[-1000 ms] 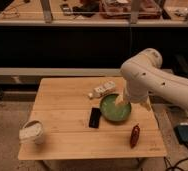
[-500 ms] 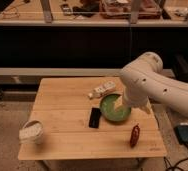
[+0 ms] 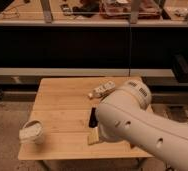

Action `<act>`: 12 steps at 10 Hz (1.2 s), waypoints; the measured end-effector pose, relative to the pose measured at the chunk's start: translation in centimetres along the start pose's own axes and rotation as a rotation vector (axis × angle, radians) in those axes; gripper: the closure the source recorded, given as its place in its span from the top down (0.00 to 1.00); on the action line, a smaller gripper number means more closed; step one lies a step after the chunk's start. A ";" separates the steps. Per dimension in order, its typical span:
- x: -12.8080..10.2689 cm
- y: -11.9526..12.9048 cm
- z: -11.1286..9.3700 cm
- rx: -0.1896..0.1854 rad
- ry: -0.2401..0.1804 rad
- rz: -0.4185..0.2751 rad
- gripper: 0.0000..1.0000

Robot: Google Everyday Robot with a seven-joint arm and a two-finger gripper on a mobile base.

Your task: Move the arm in a circular motion

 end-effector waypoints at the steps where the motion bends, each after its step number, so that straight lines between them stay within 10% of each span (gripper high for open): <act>1: -0.9 -3.7 -0.2 0.047 -0.007 -0.089 0.80; 5: -2.8 -17.8 -0.8 0.243 -0.060 -0.433 0.80; 8: 1.6 -23.9 0.8 0.310 -0.070 -0.560 0.80; 10: 8.0 -24.8 4.2 0.278 -0.054 -0.558 0.80; 12: 17.9 -20.4 9.5 0.152 -0.019 -0.473 0.80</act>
